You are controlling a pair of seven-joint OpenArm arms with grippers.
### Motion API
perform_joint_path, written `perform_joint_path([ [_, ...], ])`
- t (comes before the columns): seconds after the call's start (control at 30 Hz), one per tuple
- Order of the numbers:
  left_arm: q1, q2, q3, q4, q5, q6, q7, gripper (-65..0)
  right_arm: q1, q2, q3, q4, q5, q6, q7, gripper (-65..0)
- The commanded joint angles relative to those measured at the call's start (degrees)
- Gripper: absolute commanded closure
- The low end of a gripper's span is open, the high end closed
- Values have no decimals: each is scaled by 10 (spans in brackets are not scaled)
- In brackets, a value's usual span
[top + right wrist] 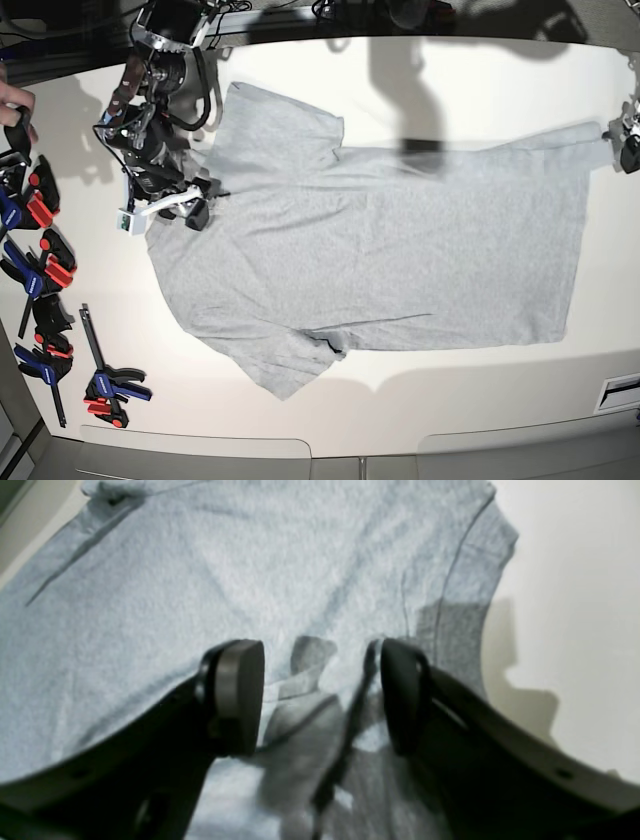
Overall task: Fold the T-shirt properly
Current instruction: 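Grasp the sleeve with the right gripper and fold it onto the body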
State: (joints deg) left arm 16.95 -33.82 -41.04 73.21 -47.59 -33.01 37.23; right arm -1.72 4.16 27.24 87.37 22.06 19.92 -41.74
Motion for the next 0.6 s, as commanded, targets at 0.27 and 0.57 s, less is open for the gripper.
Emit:
perform_joint_path([
  [0.27, -3, -41, -6, 8, -11, -2, -34, -266, 10, 22, 43, 77, 50, 37, -51, -340],
  [0.57, -3, -84, -6, 7, -10, -1, -17, -266, -83, 2, 135, 113, 315, 102, -177, -301],
])
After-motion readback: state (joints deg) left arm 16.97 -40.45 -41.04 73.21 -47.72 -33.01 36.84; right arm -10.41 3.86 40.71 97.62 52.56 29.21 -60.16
